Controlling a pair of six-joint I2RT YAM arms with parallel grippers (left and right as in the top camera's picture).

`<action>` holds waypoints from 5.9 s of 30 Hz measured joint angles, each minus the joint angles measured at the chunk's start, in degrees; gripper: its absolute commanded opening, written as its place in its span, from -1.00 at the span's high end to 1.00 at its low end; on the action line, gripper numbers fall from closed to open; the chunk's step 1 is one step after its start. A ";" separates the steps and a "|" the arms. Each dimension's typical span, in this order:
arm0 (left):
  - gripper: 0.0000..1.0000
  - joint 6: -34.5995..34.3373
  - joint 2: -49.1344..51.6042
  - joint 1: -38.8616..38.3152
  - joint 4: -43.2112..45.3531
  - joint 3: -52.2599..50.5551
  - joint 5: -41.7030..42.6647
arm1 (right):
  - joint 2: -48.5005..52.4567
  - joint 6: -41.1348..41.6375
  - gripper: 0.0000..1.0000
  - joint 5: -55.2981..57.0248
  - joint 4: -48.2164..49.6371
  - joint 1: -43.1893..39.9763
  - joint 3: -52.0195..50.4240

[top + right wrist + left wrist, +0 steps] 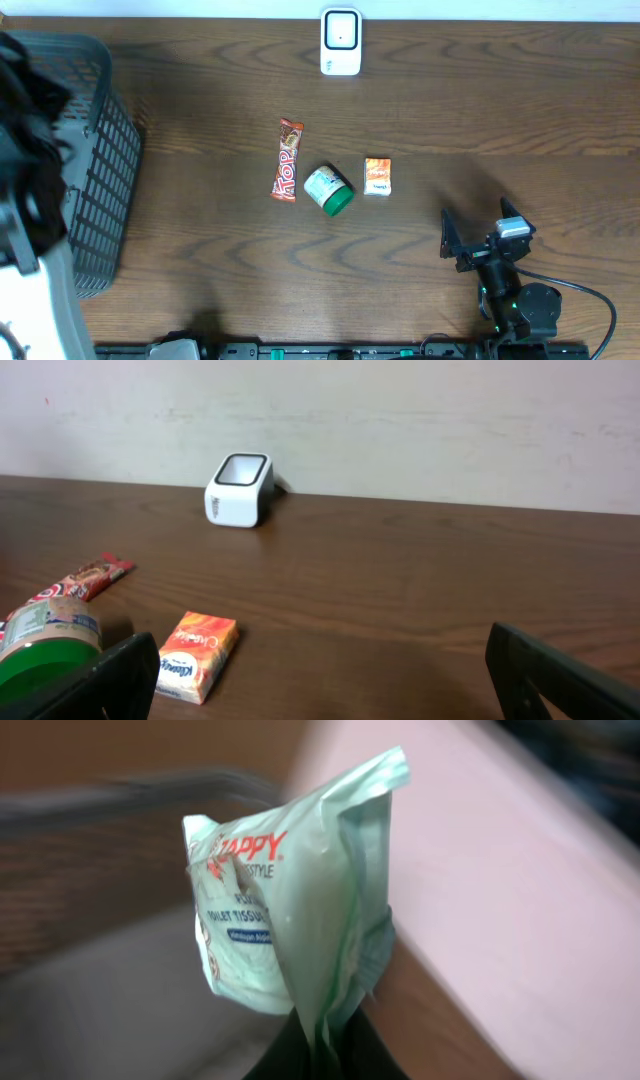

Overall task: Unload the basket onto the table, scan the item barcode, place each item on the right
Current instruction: 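Grasp the green ZAPPY wipes packet with the left gripper and lift, then carry the wipes packet over the table toward the white scanner, then hold the wipes packet in front of the scanner with the left gripper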

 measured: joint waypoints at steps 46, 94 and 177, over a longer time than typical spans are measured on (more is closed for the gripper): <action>0.86 36.22 60.92 -34.12 17.73 -4.37 98.01 | 0.00 0.00 -0.99 0.00 0.02 0.00 0.00; 0.86 14.10 60.94 -26.99 18.75 -4.37 102.31 | 27.04 13.66 -0.99 -5.22 5.60 0.00 2.60; 0.85 80.85 64.30 -39.76 67.56 -3.52 -4.81 | 34.69 9.70 -0.99 6.43 -6.21 0.00 2.60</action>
